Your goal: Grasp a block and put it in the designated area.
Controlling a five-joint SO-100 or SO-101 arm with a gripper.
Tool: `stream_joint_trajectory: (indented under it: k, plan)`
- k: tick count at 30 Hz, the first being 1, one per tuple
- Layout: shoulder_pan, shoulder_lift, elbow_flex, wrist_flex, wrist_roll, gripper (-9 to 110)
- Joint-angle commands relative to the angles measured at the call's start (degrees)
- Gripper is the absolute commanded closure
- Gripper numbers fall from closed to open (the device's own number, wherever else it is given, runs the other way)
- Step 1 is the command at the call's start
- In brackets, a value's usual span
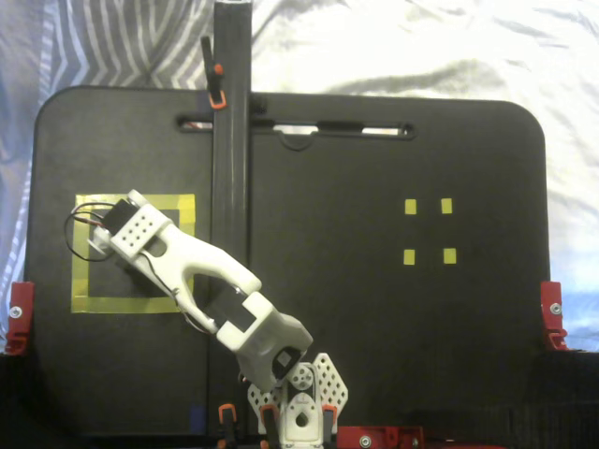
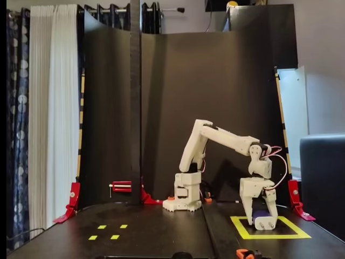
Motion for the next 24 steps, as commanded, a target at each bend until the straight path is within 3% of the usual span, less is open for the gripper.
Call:
stream_joint_trajectory:
  k: [1,5,18,24]
  plan:
    - [-0.35,-0.35,-0.09,-0.18,0.09,88]
    - [-0.35,-0.26,-0.18,0.00,0.09,85]
    - [0.09,1.14,-0.62,2.64,-2.20,54]
    - [0.44,1.58,-1.14,2.90,-2.46,53]
